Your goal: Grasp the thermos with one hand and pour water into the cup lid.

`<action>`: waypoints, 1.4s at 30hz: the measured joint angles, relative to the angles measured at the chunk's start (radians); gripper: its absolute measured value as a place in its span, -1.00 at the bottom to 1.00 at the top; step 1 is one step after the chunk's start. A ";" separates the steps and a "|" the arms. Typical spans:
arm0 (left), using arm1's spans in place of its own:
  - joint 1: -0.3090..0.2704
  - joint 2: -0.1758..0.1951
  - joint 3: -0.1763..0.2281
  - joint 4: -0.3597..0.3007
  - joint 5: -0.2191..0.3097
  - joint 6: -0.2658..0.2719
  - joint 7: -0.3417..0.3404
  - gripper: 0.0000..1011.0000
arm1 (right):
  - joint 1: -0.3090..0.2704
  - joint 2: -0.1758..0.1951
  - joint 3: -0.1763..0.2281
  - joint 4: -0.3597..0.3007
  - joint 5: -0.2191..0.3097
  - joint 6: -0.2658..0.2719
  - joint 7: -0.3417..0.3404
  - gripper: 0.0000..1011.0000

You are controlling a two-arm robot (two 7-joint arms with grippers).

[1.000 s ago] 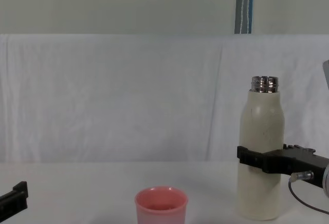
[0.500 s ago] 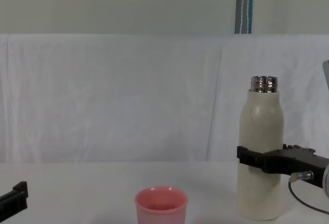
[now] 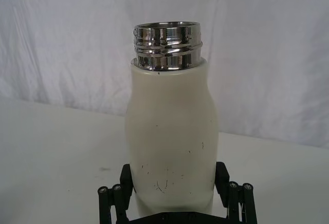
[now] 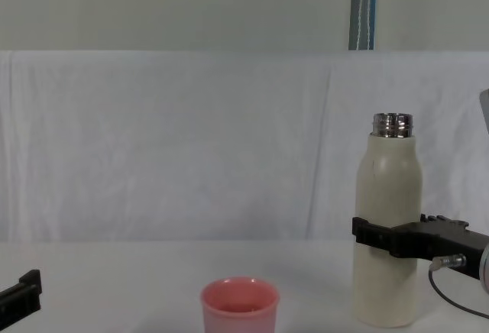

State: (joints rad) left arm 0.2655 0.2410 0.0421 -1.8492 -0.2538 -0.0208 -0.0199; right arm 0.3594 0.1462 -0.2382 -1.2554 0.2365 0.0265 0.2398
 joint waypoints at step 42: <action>0.000 0.000 0.000 0.000 0.000 0.000 0.000 0.98 | -0.014 0.026 -0.002 -0.025 0.034 -0.010 0.037 0.98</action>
State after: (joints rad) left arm 0.2655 0.2410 0.0421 -1.8492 -0.2538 -0.0208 -0.0199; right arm 0.3451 0.1727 -0.2404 -1.2802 0.2702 0.0167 0.2772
